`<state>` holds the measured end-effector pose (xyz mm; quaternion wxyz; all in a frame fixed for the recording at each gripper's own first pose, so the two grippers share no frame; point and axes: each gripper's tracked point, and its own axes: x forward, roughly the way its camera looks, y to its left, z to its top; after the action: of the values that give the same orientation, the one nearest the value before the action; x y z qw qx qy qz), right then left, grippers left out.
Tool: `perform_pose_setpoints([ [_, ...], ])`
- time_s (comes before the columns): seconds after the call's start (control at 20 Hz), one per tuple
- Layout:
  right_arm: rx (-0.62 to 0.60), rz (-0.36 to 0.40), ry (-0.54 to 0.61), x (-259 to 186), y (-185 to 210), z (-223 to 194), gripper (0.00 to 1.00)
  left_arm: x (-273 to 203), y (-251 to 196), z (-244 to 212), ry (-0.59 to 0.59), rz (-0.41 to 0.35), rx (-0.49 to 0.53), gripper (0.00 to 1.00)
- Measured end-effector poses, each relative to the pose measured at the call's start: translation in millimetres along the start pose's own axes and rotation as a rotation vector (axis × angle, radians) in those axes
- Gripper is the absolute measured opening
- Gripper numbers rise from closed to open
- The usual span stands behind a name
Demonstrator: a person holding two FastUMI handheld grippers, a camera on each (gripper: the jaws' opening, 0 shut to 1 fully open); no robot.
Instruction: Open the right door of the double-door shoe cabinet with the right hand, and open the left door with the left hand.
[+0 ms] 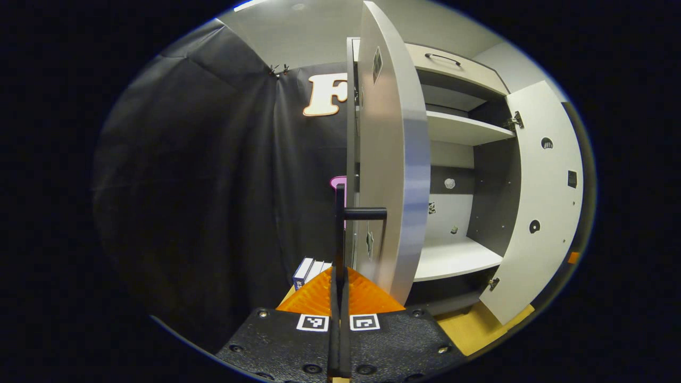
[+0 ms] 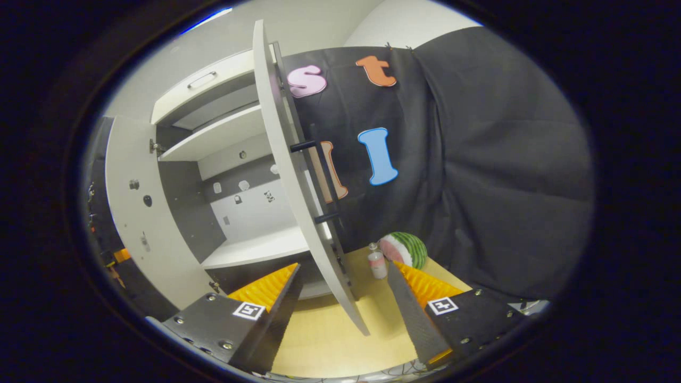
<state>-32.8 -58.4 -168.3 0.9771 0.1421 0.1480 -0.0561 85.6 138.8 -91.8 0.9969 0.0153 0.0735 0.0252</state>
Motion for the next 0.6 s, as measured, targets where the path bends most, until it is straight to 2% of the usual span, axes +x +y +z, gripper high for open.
perform_pose_setpoints([
  [0.25, -0.021, -0.004, -0.013, 2, 2, 1, 0.88, 2, 14, 0, 0.006, -0.071, -0.018, 0.02],
  [0.35, -0.016, -0.006, -0.015, 2, 1, 1, 0.88, 1, 20, -1, 0.002, -0.073, -0.004, 0.02],
  [0.4, -0.013, -0.006, -0.016, 1, 1, 1, 0.88, 2, 26, -1, -0.003, -0.061, -0.003, 0.10],
  [0.55, -0.018, -0.011, -0.021, 2, 1, 3, 0.88, 2, 38, -3, 0.013, -0.043, -0.053, 0.63],
  [0.6, -0.024, -0.013, -0.021, -1, 1, 3, 0.88, -4, 40, -4, 0.018, -0.034, -0.065, 0.75],
])
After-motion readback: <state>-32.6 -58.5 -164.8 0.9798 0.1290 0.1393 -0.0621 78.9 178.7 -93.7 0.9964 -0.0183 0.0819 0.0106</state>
